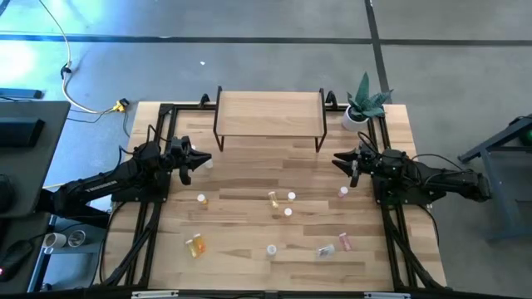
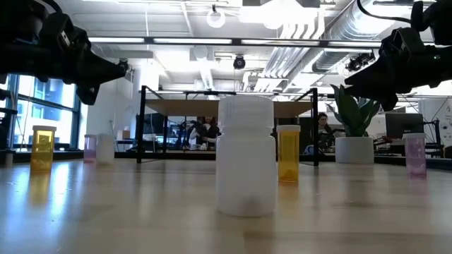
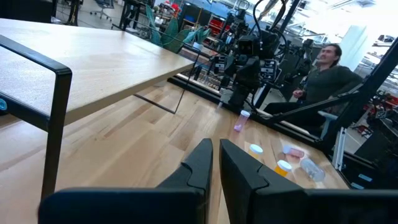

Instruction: Pick and place medicine bottles onto shelf by color

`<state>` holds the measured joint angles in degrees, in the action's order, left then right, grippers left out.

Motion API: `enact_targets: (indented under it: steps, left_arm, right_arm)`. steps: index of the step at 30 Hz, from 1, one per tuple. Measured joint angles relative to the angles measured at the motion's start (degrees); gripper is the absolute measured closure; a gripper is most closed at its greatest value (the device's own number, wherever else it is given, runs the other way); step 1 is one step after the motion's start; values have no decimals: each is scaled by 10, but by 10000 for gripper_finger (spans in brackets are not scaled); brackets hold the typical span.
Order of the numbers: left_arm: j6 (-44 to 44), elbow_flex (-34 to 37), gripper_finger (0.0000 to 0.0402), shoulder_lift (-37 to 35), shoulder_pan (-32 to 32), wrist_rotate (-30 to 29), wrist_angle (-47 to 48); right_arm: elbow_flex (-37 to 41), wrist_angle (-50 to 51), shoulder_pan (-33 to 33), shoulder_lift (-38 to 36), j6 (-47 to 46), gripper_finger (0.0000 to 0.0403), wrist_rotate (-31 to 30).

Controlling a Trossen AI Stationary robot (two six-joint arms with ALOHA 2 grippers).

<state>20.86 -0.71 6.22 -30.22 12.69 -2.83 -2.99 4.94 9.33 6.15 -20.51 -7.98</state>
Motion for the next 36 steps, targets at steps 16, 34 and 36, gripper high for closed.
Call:
enact_targets:
  steps: [16, 34, 36]
  left_arm:
    - [0, 0, 380, 0, 0, -15, -2]
    - [77, 0, 380, 0, 0, -14, -16]
    - [82, 0, 380, 0, 0, -14, -16]
  right_arm:
    - [0, 0, 0, 0, 0, 258, 0]
    - [0, 0, 0, 0, 0, 258, 0]
    - [0, 0, 0, 0, 0, 258, 0]
